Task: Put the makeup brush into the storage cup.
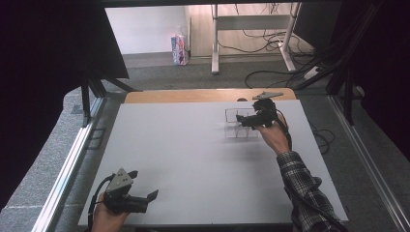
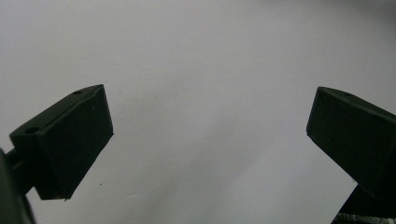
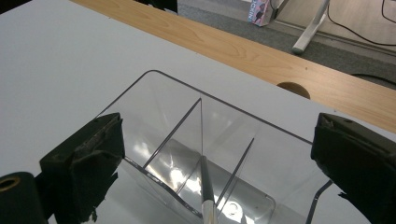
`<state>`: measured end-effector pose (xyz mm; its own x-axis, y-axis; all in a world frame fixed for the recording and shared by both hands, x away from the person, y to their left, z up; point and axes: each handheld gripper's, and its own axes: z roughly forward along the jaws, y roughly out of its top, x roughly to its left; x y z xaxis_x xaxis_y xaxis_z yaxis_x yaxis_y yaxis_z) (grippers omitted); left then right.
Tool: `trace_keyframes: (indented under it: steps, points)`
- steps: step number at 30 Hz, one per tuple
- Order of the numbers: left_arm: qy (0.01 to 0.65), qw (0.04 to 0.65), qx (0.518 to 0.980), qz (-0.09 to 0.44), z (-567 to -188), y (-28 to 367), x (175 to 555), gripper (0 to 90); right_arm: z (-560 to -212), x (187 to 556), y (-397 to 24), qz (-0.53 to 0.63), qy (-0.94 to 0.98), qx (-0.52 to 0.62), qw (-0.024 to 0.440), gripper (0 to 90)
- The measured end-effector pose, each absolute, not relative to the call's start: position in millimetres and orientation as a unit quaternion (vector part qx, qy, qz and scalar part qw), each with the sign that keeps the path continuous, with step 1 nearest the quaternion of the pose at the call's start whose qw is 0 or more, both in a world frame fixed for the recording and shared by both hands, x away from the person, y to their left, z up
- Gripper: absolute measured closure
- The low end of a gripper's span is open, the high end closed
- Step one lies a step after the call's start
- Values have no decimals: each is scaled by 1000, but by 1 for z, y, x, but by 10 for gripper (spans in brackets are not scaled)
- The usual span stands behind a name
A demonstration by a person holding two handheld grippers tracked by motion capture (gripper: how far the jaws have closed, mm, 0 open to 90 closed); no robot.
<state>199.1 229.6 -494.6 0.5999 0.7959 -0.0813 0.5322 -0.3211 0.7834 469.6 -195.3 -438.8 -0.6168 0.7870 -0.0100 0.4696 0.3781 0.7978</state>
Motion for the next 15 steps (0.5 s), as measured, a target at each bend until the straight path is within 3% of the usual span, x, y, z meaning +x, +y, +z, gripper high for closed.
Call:
trace_keyframes:
  steps: [15]
  points:
    - [417, 407, 797, 162, -495, 229, 199, 7, -432, 462, -198, 397, 816, 378, 183, 21]
